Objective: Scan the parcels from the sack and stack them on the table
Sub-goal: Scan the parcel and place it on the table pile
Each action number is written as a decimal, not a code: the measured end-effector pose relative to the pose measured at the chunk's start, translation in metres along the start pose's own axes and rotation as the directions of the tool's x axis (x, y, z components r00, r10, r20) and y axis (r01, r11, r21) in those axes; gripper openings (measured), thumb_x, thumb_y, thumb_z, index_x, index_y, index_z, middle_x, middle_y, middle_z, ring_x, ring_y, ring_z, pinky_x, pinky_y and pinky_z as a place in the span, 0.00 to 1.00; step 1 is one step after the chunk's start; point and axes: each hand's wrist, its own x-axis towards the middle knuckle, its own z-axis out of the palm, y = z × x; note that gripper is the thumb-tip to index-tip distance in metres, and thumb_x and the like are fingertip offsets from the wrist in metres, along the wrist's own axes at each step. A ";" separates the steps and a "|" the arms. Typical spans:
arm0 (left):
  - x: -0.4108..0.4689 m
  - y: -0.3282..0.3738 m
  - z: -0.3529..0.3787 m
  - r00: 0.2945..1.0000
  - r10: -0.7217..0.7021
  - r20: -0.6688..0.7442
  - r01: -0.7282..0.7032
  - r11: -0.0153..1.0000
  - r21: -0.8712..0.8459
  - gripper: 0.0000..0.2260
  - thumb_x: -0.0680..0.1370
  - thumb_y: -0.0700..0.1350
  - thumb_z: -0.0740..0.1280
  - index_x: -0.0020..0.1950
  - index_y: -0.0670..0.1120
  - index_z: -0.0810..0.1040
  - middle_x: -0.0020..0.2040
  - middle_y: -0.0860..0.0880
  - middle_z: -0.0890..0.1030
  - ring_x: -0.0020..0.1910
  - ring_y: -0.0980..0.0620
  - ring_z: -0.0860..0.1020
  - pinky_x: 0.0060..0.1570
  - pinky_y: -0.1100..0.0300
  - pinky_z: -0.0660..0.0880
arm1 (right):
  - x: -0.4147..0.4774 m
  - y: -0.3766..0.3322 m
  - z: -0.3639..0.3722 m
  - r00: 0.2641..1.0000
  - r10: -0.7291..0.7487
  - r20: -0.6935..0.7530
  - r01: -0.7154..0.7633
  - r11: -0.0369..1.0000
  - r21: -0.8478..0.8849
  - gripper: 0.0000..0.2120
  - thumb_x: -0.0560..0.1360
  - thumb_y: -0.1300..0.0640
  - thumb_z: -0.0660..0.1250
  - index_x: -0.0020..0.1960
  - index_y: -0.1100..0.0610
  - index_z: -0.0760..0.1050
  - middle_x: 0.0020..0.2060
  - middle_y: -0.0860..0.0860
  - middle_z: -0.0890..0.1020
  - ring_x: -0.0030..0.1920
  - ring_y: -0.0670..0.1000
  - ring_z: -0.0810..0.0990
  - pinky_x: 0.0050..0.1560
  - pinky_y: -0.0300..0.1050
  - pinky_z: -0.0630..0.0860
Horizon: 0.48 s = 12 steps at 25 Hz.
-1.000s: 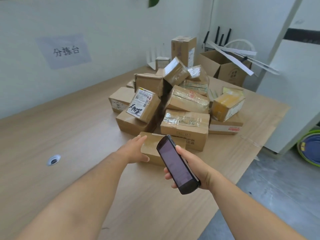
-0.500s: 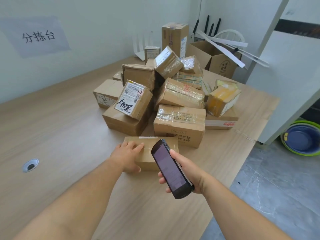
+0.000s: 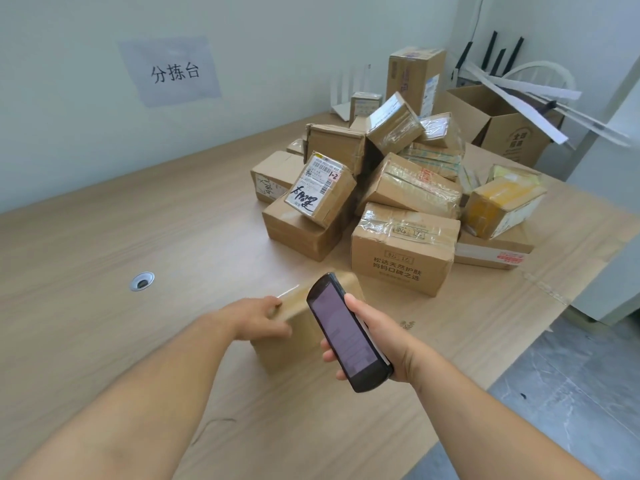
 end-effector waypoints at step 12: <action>-0.020 -0.006 0.005 0.951 -0.292 -0.102 0.258 0.931 -0.258 0.44 0.71 0.53 0.70 0.78 0.58 0.43 0.62 0.44 0.66 0.55 0.44 0.74 0.44 0.54 0.75 | -0.020 0.020 -0.004 0.998 0.066 -0.009 -0.067 0.995 -0.072 0.33 0.78 0.33 0.57 0.61 0.61 0.77 0.47 0.59 0.83 0.48 0.57 0.82 0.47 0.55 0.81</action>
